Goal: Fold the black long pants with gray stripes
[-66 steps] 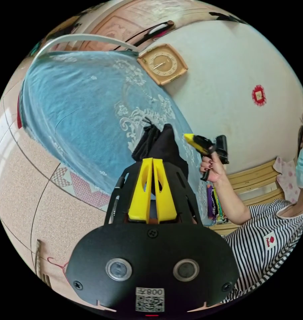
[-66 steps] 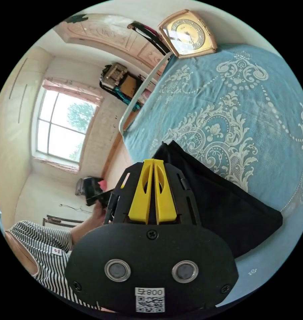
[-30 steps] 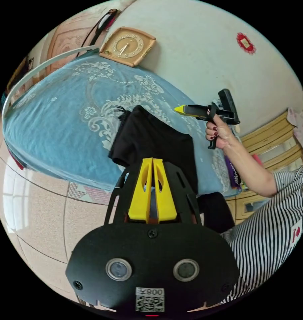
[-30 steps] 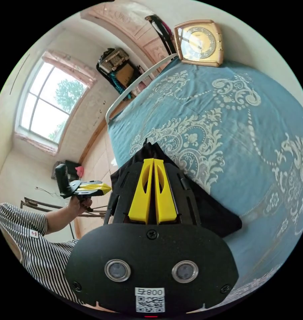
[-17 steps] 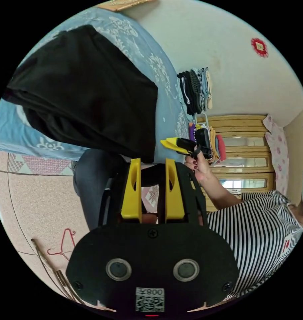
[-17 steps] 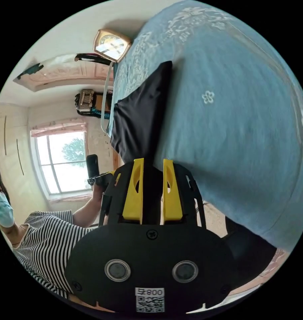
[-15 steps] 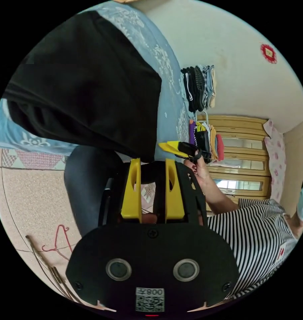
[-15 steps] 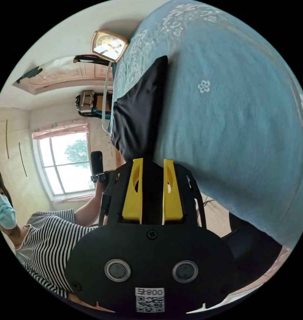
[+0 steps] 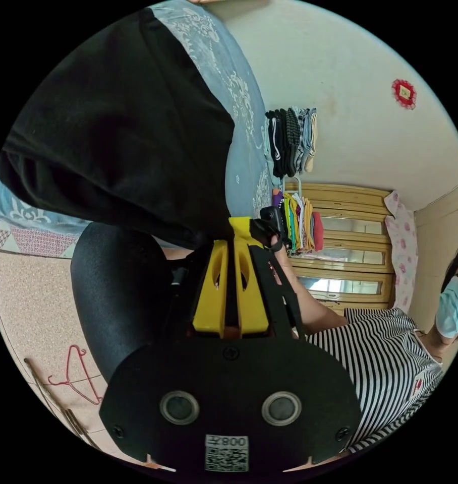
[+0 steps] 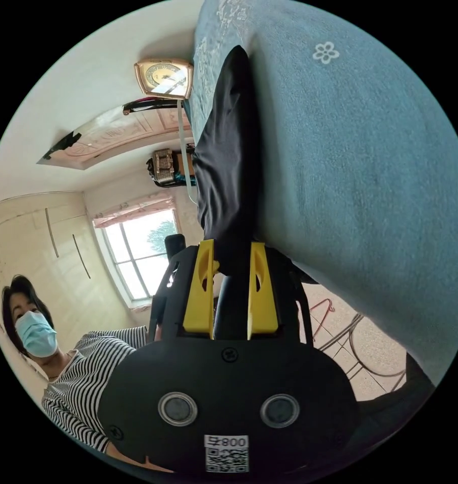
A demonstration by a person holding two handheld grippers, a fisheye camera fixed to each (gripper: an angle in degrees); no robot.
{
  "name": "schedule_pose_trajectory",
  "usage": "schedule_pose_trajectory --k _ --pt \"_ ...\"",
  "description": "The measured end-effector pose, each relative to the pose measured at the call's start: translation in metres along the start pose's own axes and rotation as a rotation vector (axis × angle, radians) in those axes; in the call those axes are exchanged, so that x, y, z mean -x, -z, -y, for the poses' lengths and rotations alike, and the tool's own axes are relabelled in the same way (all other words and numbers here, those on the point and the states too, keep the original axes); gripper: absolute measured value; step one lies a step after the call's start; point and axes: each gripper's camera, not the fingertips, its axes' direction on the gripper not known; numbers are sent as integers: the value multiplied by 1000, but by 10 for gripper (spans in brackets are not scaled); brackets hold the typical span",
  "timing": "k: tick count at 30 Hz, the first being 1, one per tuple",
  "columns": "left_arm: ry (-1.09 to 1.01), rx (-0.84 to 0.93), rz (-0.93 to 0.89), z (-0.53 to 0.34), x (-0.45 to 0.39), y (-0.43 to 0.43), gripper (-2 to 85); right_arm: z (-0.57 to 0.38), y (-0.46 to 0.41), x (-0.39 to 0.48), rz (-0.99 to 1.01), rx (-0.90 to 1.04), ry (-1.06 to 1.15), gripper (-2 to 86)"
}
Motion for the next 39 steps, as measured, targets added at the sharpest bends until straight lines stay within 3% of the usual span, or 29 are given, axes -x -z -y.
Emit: schedule_pose_trajectory --k 9,17,20,28,35,39 --pt "13 -127 -30 -38 40 51 59 -16 28 11 85 23 19 35" --pt "271 -586 -322 -82 142 121 143 -23 55 57 180 28 107 18" --pt "330 -676 -369 -87 166 128 154 -25 65 67 201 20 115 15" --pt "361 -787 -423 -71 189 139 162 -33 87 81 207 22 125 10" --pt "334 -751 -390 -48 185 140 161 -42 113 75 234 3 84 6" --pt "308 -767 -473 -49 186 130 172 -45 129 73 250 -3 62 5"
